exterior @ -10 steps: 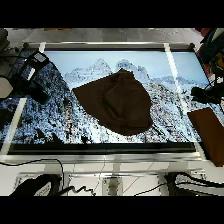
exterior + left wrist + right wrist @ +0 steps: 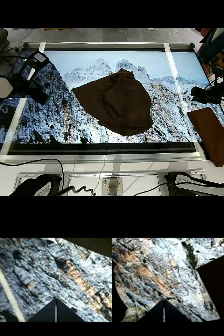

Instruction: Fold the clothes and pants, and hang the long-sleeved shirts on hangers.

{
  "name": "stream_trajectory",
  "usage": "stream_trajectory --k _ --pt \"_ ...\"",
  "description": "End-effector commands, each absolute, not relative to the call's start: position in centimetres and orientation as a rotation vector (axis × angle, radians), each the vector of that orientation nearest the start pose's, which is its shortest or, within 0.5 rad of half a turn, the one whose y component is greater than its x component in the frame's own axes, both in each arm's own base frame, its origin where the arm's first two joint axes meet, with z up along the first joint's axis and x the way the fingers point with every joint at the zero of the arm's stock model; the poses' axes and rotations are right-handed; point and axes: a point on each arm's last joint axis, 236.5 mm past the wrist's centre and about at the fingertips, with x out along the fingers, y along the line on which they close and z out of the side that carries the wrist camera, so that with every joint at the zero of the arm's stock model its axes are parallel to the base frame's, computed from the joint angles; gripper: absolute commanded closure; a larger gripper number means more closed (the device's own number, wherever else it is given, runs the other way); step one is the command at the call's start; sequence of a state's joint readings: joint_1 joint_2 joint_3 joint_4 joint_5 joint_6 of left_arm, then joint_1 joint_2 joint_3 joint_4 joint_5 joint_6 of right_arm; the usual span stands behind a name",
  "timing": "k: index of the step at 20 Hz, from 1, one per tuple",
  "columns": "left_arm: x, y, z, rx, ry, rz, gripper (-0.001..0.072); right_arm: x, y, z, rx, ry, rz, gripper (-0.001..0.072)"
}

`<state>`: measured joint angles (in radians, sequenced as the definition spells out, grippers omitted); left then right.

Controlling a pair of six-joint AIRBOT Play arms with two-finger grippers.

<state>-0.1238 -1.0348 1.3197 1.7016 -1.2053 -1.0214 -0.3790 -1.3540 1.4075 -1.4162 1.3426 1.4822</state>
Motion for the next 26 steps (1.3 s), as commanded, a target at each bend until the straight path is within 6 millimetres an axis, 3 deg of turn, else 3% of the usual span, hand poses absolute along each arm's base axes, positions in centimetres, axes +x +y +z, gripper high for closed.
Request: stream_trajectory --k 1,5,7,9,12,16,19,20,22,26 --pt "38.2 -1.8 16.2 0.666 0.887 -0.274 0.0701 38.7 -11.5 5.8 0.294 1.240 -0.160 0.0701" --pt "38.2 -1.8 16.2 0.666 0.887 -0.274 0.0701 39.1 -10.3 6.1 0.336 1.229 -0.120 0.0702" --pt "38.2 -1.8 16.2 0.666 0.887 -0.274 0.0701 37.4 -8.6 5.3 0.316 1.312 -0.021 0.0702" --pt "38.2 -1.8 16.2 0.666 0.887 -0.274 0.0701 34.7 -6.0 2.9 0.316 1.419 0.123 0.0702" --pt "38.2 -1.8 16.2 0.666 0.887 -0.274 0.0701 30.3 0.5 -1.4 0.471 1.515 0.389 0.0702" --pt "38.1 -1.8 16.2 0.666 0.887 -0.275 0.0701 27.2 10.1 -2.3 0.819 1.440 0.702 0.0701" --pt "38.3 -1.9 16.3 0.667 0.880 -0.273 0.0701 23.6 14.8 -4.8 0.857 1.538 0.740 0.0691" --pt "38.3 -1.9 16.3 0.667 0.880 -0.273 0.0701 22.7 16.2 -6.1 0.836 1.573 0.718 0.0591" --pt "38.3 -1.9 16.3 0.666 0.880 -0.273 0.0701 22.0 18.4 -8.2 0.811 1.626 0.616 0.0196" --pt "38.2 -2.7 16.2 0.640 0.874 -0.299 0.0701 24.7 20.3 -10.9 0.810 1.566 0.363 0.0166"
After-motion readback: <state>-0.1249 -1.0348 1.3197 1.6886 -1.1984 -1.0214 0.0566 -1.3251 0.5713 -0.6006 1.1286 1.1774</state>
